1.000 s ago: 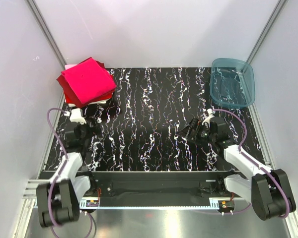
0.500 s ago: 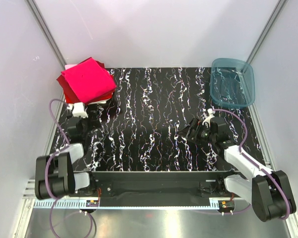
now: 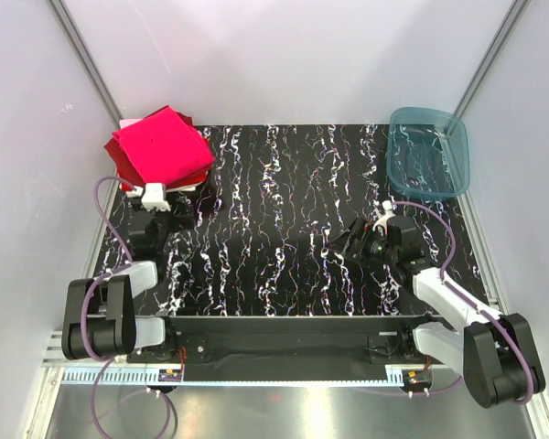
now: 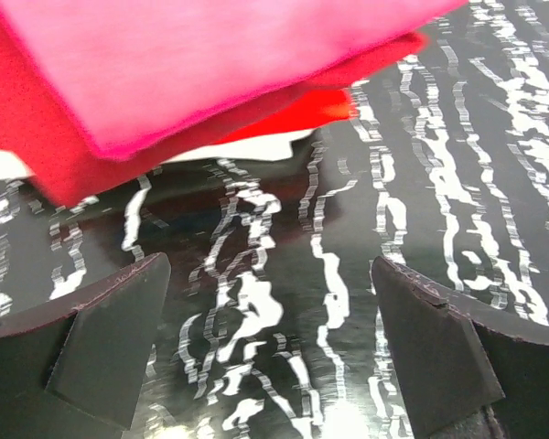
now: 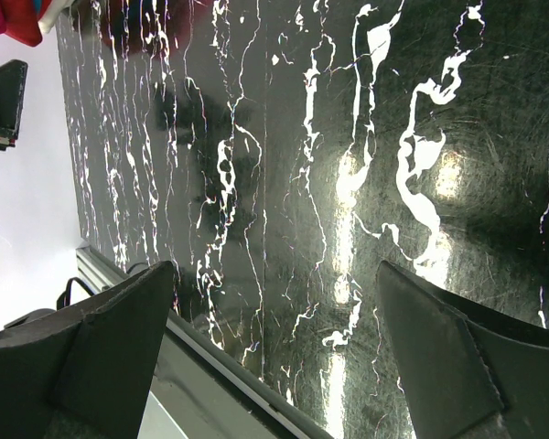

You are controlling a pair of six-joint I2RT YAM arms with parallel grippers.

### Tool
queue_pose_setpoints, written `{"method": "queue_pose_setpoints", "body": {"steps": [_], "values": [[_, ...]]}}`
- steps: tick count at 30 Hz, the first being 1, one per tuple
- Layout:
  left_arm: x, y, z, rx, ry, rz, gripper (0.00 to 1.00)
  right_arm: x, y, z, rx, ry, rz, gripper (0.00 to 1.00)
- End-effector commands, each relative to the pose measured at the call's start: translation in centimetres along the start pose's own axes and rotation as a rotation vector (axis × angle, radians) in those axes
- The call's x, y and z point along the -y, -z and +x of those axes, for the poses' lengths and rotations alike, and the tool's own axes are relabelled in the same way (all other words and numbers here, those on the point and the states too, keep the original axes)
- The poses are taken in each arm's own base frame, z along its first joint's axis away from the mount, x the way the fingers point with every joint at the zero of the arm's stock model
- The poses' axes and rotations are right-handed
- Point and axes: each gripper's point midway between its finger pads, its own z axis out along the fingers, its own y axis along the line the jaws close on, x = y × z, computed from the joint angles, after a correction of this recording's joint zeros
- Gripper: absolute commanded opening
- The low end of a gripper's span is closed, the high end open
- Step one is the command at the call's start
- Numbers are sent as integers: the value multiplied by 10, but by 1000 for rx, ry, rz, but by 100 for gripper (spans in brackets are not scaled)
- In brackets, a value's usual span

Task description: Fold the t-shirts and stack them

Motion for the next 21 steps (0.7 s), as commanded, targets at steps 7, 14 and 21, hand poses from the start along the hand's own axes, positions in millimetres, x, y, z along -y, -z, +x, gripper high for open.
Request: {"method": "queue_pose_setpoints", "body": {"steps": [7,14,21], "values": [[6,2,-10,158,-41,-29,99,-8,-1,-8,20,9,-32,100],[16,-4,-12,152,-87,-13,99,-15,14,-9,76,40,-68,100],[17,-3,-14,161,-87,-13,99,-17,16,-12,94,44,-68,100]]}}
